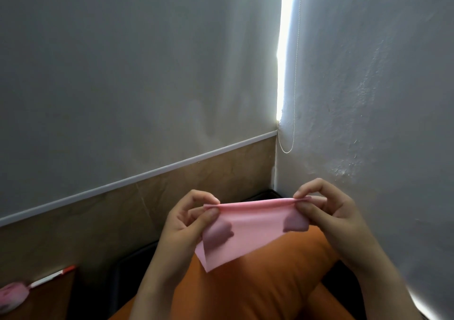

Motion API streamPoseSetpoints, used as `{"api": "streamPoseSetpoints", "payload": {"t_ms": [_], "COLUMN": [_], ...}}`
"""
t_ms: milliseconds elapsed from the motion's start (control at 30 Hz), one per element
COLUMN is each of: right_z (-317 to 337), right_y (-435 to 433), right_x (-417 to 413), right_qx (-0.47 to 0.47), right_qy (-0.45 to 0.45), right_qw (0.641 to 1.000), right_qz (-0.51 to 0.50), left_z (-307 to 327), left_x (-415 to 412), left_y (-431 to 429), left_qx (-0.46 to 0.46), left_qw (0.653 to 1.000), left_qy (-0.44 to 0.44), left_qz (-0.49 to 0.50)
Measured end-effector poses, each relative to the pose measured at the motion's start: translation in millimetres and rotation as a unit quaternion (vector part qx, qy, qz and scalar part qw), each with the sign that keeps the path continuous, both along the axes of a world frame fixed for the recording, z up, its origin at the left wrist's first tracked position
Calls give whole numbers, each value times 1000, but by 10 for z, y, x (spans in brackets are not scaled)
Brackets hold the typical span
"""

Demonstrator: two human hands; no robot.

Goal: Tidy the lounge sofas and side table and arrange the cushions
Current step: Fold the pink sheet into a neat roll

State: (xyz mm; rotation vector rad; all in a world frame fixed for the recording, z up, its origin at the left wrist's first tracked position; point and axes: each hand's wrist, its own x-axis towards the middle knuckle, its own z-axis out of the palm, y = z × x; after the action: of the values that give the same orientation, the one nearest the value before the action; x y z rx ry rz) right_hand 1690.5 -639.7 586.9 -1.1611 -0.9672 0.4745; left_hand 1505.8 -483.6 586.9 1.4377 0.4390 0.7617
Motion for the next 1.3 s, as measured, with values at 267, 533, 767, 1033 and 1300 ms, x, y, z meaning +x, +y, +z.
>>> {"api": "streamPoseSetpoints", "payload": {"t_ms": [267,533,767,1033,1300], "right_z": [-7,-13,-9,-19,-71], "right_y": [2,29,64,72,109], "right_x": [-10,-47,-145,-267,-462], "right_qx": [-4,-38,-27,-37,-43], "right_qy": [48,-39,-43,-38,13], "right_qw": [998,998,997,998,999], "right_qz": [32,-40,-50,-28,-13], "left_z": [-35,-27,-43,-102,-141], "left_x": [-57,-71,-87,-233,-474], "left_y": [60,47,32,78,159], "left_qx": [49,115,87,44,33], "left_qw": [999,990,995,999,999], "left_qy": [1,39,15,9,2], "left_qz": [22,68,47,28,29]}}
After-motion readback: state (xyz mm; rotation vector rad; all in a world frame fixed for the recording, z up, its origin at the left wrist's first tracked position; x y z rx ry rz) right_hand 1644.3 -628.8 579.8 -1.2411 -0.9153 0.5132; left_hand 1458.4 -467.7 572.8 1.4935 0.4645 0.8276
